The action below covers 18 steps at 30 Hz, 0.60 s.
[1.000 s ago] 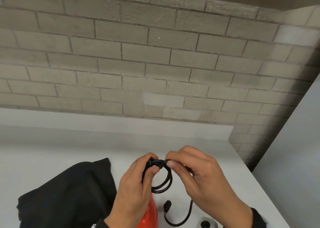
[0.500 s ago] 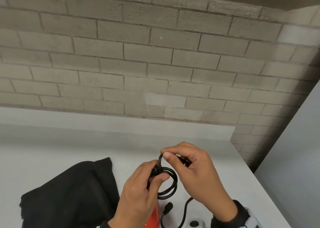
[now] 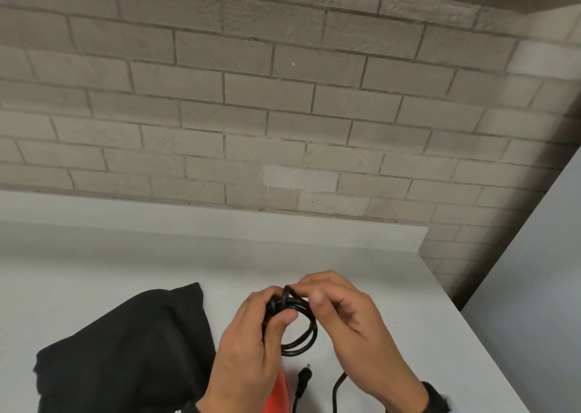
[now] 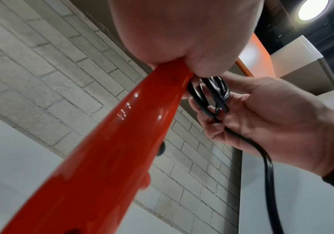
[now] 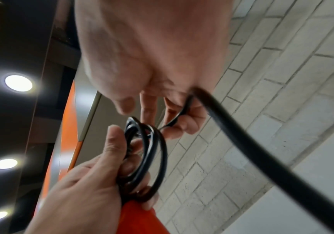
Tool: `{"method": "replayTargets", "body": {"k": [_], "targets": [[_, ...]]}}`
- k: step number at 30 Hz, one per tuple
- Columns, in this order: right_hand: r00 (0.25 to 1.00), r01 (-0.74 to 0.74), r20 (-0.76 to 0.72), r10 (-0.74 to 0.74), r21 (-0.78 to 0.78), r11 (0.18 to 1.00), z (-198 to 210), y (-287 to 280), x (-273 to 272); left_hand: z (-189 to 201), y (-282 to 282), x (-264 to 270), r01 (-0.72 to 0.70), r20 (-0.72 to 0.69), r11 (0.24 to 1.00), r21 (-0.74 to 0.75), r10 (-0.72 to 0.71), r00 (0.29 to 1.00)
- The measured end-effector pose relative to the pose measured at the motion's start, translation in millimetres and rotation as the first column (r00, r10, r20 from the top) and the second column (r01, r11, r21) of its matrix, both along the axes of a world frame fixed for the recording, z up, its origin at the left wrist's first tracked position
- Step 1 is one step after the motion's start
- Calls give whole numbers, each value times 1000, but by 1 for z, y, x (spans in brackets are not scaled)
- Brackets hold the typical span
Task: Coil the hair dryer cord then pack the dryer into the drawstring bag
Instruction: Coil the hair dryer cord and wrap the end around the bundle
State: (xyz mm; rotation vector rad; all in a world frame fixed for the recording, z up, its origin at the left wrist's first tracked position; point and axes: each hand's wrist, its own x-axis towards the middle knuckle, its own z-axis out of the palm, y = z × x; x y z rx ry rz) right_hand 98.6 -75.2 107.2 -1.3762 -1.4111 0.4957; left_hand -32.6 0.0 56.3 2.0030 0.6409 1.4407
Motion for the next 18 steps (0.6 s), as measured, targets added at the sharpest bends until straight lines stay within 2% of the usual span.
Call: {"method": "replayTargets", "body": {"k": [3, 11, 14, 18], "targets": [[997, 4, 75, 0, -59, 998, -3, -3, 0, 3, 4, -2, -18, 17, 1000, -24, 19, 1000], [976, 1, 217, 19, -94, 996, -5, 2, 1, 2, 6, -2, 36, -10, 999, 40, -35, 999], [978, -53, 189, 84, -166, 985, -1, 1, 1, 2, 4, -1, 43, 0, 998, 50, -43, 999], [982, -175, 25, 185, -230, 957, 5, -1, 6, 3, 2, -2, 67, 18, 997, 46, -68, 998]]}}
